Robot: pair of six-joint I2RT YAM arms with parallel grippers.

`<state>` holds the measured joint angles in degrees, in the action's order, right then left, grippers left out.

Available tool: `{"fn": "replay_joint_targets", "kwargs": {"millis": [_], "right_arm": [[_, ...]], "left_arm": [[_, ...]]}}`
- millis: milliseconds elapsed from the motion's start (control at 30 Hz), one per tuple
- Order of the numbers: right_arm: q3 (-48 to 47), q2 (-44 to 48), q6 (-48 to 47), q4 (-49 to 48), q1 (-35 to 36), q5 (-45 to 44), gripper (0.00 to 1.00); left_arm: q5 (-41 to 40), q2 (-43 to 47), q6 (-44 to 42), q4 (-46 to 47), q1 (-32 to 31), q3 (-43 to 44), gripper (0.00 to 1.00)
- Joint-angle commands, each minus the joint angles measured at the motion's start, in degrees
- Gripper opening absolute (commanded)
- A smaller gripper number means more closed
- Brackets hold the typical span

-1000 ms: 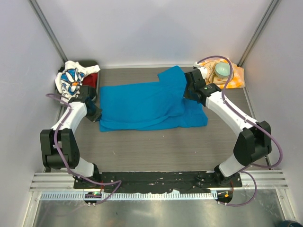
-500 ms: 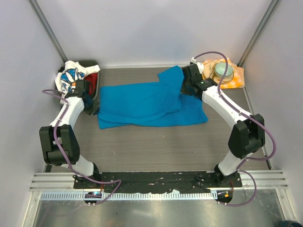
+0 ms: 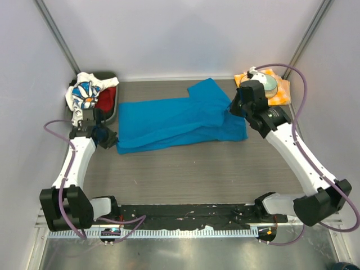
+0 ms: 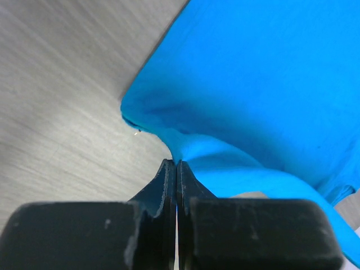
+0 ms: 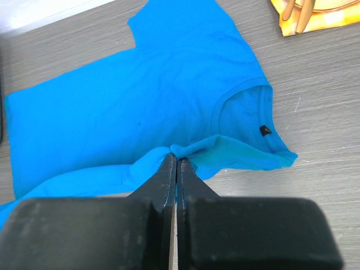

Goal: Fold and stack the t-shirts

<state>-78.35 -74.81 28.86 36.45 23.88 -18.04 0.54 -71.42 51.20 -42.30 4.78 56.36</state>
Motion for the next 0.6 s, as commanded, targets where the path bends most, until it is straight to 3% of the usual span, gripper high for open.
{"fn": "replay_joint_targets", "kwargs": {"millis": [0,233,567], "right_arm": [[3.98,4.22,0.32,2.31,-0.15,-0.76,0.01],[8.3,10.2,0.84,4.42,-0.15,-0.33,0.01],[7.69,8.28,0.32,3.98,-0.15,-0.5,0.01]], "left_arm": [[1.05,5.92,-1.63,-1.73,0.32,-4.66,0.0],[0.26,11.73,-1.89,-2.61,0.32,-9.07,0.0],[-0.01,7.8,-1.63,-0.59,0.32,-8.02,0.0]]}}
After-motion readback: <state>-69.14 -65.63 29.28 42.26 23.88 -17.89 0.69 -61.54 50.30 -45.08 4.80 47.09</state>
